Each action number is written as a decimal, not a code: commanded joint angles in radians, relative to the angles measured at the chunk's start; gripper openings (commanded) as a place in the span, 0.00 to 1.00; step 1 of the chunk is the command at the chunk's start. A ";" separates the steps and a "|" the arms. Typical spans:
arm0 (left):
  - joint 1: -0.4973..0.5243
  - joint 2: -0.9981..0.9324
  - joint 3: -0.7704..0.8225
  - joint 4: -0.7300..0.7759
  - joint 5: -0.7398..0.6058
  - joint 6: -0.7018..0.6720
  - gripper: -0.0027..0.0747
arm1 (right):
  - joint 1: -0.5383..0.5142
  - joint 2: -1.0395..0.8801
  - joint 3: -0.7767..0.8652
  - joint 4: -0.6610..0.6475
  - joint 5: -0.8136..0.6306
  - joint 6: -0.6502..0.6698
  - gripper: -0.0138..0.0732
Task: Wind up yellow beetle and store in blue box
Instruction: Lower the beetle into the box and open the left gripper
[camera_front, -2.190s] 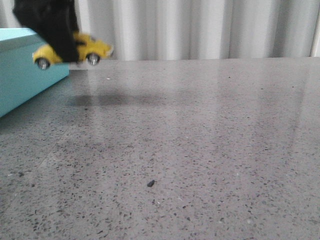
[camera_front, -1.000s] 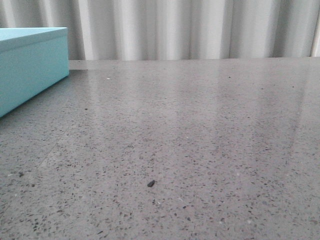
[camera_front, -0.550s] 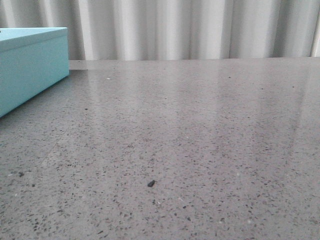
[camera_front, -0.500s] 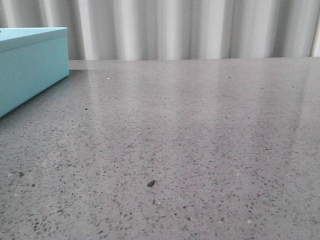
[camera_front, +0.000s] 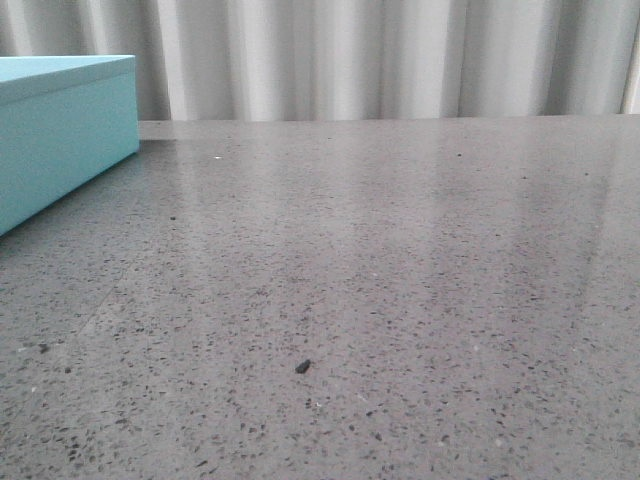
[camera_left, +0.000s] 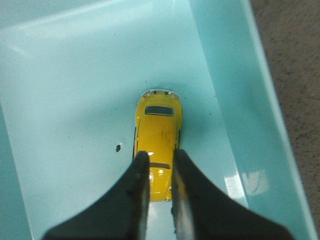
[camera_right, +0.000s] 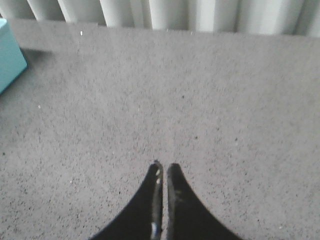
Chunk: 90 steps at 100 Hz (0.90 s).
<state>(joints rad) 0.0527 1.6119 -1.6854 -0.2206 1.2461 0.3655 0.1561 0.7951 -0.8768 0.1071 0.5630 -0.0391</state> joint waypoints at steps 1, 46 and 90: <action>0.018 -0.107 -0.033 -0.062 0.007 -0.013 0.01 | -0.002 -0.061 0.031 -0.013 -0.151 -0.007 0.09; 0.038 -0.521 0.219 -0.063 -0.208 0.057 0.01 | -0.002 -0.292 0.338 -0.047 -0.446 -0.007 0.09; 0.038 -1.078 0.710 -0.006 -0.452 0.069 0.01 | -0.002 -0.294 0.462 -0.056 -0.601 -0.007 0.09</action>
<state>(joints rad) 0.0868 0.6176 -1.0264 -0.2104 0.9031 0.4359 0.1561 0.5005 -0.3936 0.0608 0.0604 -0.0391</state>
